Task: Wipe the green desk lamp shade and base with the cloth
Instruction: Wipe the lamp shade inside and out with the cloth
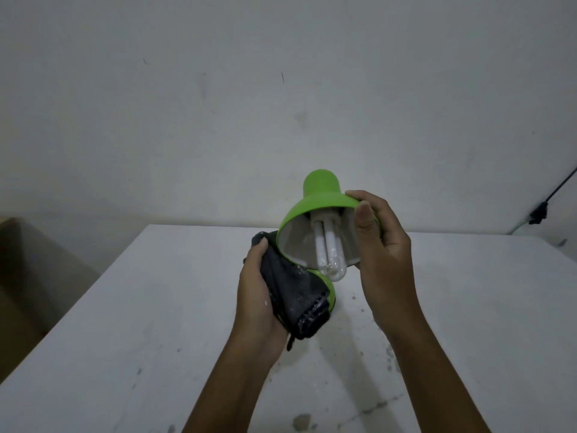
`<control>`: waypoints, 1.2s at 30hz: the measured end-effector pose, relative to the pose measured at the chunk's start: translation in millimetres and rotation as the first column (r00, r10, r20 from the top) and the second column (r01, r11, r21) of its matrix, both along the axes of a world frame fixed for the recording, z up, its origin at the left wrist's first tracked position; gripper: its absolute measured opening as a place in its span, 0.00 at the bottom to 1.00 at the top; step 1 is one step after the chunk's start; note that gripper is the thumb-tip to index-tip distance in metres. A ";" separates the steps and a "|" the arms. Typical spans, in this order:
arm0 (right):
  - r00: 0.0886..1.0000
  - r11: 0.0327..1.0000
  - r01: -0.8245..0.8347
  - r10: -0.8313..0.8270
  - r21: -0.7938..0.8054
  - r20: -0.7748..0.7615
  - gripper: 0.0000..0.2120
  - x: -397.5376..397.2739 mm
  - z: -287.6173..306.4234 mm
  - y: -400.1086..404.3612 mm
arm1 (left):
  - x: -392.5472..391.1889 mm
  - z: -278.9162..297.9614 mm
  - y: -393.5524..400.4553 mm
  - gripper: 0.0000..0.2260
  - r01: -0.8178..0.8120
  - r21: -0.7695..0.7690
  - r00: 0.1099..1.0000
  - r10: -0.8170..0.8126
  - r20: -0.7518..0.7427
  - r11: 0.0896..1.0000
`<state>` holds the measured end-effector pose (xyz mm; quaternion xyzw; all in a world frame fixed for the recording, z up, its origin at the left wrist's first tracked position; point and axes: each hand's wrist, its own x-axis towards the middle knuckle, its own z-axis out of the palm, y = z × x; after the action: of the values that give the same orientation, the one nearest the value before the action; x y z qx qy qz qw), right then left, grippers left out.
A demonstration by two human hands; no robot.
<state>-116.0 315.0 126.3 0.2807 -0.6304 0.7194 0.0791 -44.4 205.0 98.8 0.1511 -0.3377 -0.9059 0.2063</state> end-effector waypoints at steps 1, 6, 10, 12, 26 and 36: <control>1.000 1.000 -0.005 0.005 0.006 -0.006 0.14 1.1 0.2 -0.2 | -2.7 -1.6 0.8 0.17 0.035 0.044 0.999 -0.035 0.008 0.998; 1.000 0.999 -0.028 0.028 0.035 -0.013 0.14 3.7 2.1 3.2 | -12.3 -5.1 8.7 0.22 0.241 0.180 0.960 -0.262 0.101 0.954; 1.000 0.998 -0.023 0.024 0.053 -0.019 0.14 4.4 2.9 3.3 | -9.1 -6.7 6.3 0.18 0.048 0.138 0.999 -0.048 -0.004 0.989; 1.000 0.999 -0.013 0.015 0.049 -0.025 0.14 5.4 2.6 2.6 | -5.0 -1.1 5.1 0.15 -0.063 0.030 0.996 0.065 -0.063 0.998; 0.994 0.998 0.026 -0.020 0.053 -0.104 0.17 -0.1 11.2 1.4 | 10.0 -17.0 0.9 0.14 -0.453 -0.544 0.886 0.289 -0.363 0.706; 0.981 0.984 0.101 -0.074 0.148 -0.178 0.11 -3.9 23.9 -2.9 | 8.9 -29.9 2.3 0.07 -0.349 -0.506 0.930 0.356 -0.086 0.789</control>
<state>-119.9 312.0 150.2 0.3191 -0.6875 0.6366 0.1427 -35.5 207.3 68.9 0.1574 -0.5336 -0.7274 0.4017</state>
